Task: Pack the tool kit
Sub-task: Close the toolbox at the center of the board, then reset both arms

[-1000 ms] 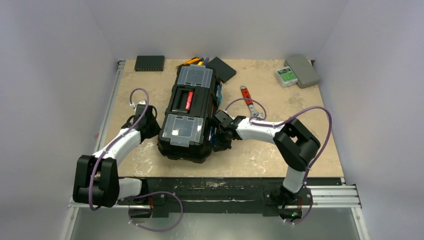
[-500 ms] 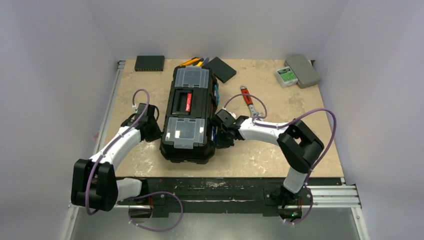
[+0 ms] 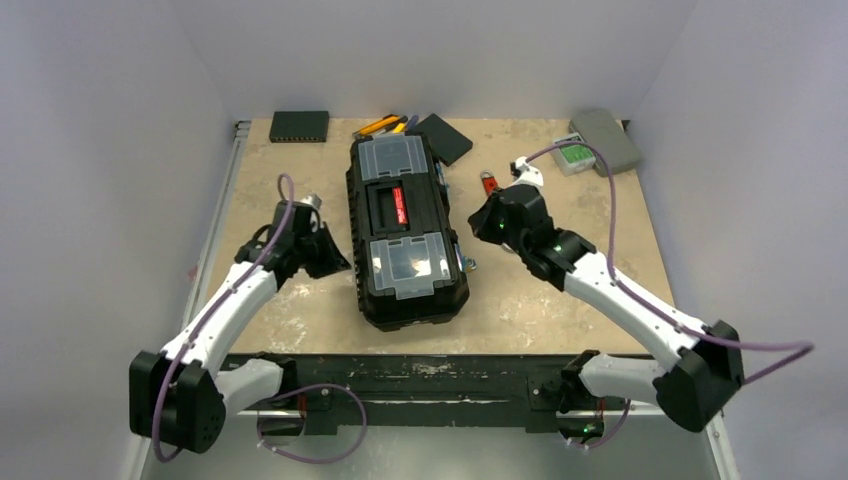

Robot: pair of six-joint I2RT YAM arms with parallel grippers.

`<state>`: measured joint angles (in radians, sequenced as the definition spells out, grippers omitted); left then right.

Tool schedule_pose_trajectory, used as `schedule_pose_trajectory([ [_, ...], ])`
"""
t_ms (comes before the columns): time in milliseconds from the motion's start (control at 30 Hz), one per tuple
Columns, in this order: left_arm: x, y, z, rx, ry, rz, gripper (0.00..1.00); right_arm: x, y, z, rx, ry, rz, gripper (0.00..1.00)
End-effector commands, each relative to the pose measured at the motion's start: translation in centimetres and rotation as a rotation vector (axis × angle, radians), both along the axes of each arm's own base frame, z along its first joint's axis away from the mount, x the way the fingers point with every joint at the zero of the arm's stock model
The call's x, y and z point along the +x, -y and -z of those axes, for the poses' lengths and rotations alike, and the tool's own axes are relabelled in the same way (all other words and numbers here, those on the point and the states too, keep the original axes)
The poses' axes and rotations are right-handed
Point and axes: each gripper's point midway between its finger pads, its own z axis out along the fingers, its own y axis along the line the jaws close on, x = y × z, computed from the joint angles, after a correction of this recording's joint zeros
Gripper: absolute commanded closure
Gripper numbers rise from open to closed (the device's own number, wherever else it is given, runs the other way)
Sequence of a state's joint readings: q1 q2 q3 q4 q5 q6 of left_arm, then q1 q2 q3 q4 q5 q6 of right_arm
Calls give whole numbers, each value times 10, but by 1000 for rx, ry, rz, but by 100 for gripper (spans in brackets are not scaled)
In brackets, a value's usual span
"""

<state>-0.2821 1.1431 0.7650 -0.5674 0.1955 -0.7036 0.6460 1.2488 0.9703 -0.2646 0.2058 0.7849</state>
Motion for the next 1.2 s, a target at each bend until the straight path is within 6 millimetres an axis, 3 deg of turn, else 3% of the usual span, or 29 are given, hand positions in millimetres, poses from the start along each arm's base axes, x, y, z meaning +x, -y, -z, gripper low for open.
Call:
schedule_pose_trajectory([
  [0,17,-30,-77,-4,233,-90,99,-1,41,-35,-116,202,66,96],
  [100,16,-67,-103,124,336,-208,92,-11,67,-52,-151,286,118,85],
  [167,14,-87,-113,191,389,-283,82,-17,84,-61,-170,345,158,66],
  [233,10,-99,-117,222,428,-335,57,-24,93,-68,-194,432,140,27],
  [267,8,-106,-117,242,447,-370,34,-28,98,-69,-183,473,149,8],
  [300,5,-114,-115,255,458,-423,21,-31,104,-73,-162,529,167,2],
  [367,3,-123,-106,278,509,-484,3,-34,113,-61,-191,608,174,1],
  [400,5,-124,-99,283,539,-500,0,-36,114,-56,-233,649,150,1],
  [500,19,-127,-83,300,619,-522,0,-40,125,-40,-320,683,146,1],
  [600,35,-130,-66,404,682,-462,0,-39,158,-29,-355,711,329,9],
  [700,52,-133,-57,512,758,-390,0,-40,182,-17,-332,720,487,5],
  [867,69,-141,-61,607,771,-388,0,-18,190,15,-564,684,406,2],
  [967,76,-149,-61,653,818,-393,1,-5,203,29,-508,674,447,2],
  [1100,87,-141,-36,662,900,-297,3,10,219,55,-479,618,462,1],
  [1167,97,-133,-34,660,897,-234,7,18,219,49,-447,666,461,2],
])
